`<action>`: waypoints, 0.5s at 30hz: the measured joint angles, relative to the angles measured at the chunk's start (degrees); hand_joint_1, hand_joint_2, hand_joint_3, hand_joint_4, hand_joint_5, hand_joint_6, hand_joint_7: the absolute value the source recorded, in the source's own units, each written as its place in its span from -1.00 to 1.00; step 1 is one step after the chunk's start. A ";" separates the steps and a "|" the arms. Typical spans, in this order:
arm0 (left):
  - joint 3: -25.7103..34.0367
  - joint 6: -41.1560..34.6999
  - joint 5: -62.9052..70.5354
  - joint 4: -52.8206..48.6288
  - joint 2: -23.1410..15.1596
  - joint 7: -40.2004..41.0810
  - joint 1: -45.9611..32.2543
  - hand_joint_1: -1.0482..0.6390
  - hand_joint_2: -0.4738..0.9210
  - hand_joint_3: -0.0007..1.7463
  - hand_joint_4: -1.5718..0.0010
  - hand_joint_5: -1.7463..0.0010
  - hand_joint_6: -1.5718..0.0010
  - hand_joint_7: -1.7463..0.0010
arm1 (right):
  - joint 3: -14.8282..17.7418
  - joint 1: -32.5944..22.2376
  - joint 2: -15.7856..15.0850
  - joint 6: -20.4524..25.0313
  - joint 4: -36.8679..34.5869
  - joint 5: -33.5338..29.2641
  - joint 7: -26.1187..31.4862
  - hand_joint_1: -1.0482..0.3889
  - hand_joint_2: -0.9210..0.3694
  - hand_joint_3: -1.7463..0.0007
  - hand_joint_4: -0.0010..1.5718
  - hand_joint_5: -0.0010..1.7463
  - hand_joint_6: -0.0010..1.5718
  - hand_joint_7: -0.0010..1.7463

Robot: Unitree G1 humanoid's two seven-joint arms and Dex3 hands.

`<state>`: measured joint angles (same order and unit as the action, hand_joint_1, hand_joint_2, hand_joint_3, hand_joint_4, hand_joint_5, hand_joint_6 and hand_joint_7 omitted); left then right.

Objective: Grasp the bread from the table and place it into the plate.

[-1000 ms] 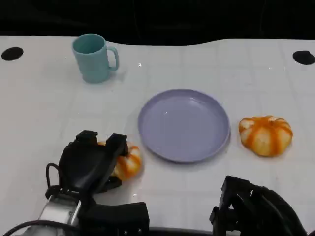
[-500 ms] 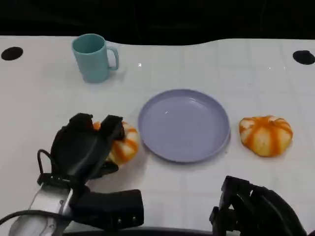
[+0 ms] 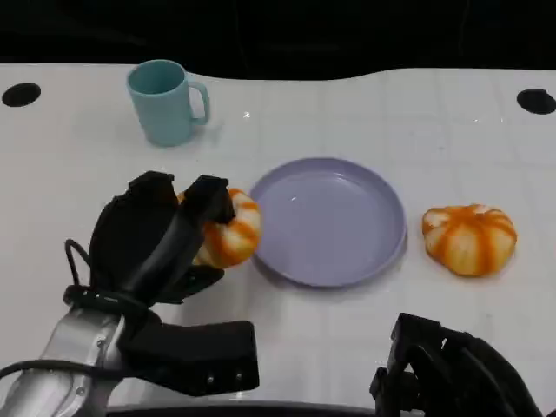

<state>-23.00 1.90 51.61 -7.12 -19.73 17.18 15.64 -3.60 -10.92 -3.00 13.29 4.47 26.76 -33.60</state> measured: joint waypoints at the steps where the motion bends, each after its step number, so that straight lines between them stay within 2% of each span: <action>1: 0.00 0.00 0.00 0.03 0.22 -0.12 0.47 0.08 0.20 0.27 -0.11 -1.00 0.15 -1.00 | 0.00 0.00 0.00 -0.01 -0.08 0.00 -0.01 -0.54 -1.00 0.73 0.10 0.84 -0.03 0.63; 6: -0.10 0.63 -0.57 -0.40 2.04 -2.48 4.47 0.09 0.20 0.27 -0.13 -1.00 0.13 -1.00 | -0.07 -0.11 0.02 -0.03 -0.15 -0.13 0.00 -0.55 -1.00 0.73 0.10 0.83 -0.03 0.63; 11: -1.31 2.58 -1.06 -5.85 4.74 -2.64 10.31 0.07 0.25 0.33 -0.17 -1.00 0.12 -1.00 | -0.16 -0.25 0.02 -0.06 -0.15 -0.16 0.00 -0.54 -1.00 0.73 0.11 0.82 -0.03 0.62; 15: -2.58 3.87 -2.52 -11.05 7.29 -3.70 14.13 0.06 0.33 0.12 -0.18 -1.00 0.12 -1.00 | -0.25 -0.40 0.02 -0.28 -0.15 -0.20 -0.06 -0.54 -1.00 0.72 0.11 0.83 -0.03 0.62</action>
<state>-25.57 5.77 49.09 -18.17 -12.44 13.48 29.78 -3.85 -11.31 -2.98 13.02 4.32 26.57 -33.66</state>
